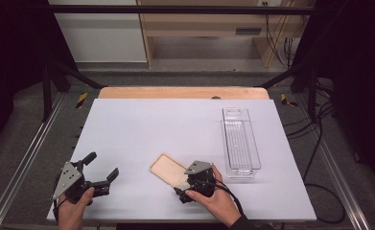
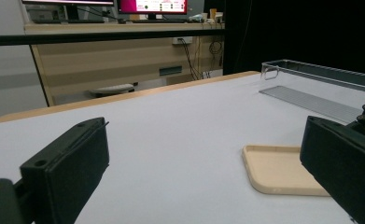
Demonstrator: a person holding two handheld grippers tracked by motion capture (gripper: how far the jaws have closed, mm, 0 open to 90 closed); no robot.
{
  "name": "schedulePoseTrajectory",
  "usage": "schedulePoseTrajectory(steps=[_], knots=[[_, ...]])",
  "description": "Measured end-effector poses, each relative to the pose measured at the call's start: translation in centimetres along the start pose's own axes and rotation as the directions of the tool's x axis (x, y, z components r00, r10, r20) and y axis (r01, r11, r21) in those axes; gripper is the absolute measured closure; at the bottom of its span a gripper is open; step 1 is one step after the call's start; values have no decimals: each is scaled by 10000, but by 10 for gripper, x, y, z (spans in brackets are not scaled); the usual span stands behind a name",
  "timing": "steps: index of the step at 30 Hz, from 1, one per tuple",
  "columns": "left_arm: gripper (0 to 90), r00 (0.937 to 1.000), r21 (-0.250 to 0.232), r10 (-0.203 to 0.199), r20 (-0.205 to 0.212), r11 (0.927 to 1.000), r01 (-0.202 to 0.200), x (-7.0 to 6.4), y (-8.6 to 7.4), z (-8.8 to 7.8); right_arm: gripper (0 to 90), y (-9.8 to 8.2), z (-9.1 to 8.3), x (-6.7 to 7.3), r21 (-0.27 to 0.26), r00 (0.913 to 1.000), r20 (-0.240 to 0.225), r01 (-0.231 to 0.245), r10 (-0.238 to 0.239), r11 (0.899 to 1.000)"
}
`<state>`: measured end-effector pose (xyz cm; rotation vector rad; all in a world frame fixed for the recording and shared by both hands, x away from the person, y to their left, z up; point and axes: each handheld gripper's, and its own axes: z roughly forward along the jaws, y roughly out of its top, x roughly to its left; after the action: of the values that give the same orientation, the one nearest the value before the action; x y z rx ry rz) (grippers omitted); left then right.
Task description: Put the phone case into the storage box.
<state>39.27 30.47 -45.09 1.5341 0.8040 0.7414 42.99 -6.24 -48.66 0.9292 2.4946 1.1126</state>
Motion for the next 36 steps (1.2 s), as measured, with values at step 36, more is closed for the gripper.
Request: schedulePoseTrajectory(steps=[36], knots=[[10, 9999, 14, 11, 143, 10000, -11, -1, 1, 0, 33, -1, 8, 3, 201, 9997, 159, 172, -175, 9996]])
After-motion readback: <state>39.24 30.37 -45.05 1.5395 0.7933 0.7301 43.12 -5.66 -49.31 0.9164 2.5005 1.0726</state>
